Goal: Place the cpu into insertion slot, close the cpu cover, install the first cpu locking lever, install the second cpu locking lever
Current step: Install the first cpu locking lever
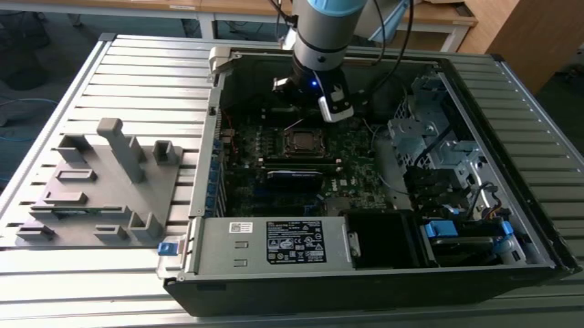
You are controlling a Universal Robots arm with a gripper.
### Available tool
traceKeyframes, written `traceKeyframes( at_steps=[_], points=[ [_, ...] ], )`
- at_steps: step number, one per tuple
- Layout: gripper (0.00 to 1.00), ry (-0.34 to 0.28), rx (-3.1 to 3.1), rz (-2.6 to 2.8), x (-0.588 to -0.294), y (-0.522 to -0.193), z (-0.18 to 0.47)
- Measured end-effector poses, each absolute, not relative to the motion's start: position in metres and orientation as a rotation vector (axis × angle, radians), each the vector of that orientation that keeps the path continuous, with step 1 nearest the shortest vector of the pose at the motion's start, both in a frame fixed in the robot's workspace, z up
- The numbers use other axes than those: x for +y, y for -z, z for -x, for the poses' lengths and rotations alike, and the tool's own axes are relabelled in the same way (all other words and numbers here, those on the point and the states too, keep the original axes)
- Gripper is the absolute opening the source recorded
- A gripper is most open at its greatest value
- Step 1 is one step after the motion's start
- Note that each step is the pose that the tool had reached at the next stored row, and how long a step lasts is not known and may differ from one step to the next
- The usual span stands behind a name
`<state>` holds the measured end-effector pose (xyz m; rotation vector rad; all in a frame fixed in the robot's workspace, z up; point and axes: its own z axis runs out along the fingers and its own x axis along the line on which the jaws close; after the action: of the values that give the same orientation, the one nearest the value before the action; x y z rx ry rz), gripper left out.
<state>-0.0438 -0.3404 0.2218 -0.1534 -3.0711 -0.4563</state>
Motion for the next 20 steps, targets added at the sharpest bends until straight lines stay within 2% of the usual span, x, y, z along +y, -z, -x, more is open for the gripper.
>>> traceKeyframes(
  at_steps=[20],
  points=[
    [0.1,0.447,-3.073,0.154,-0.337,-0.211,0.04]
  ],
)
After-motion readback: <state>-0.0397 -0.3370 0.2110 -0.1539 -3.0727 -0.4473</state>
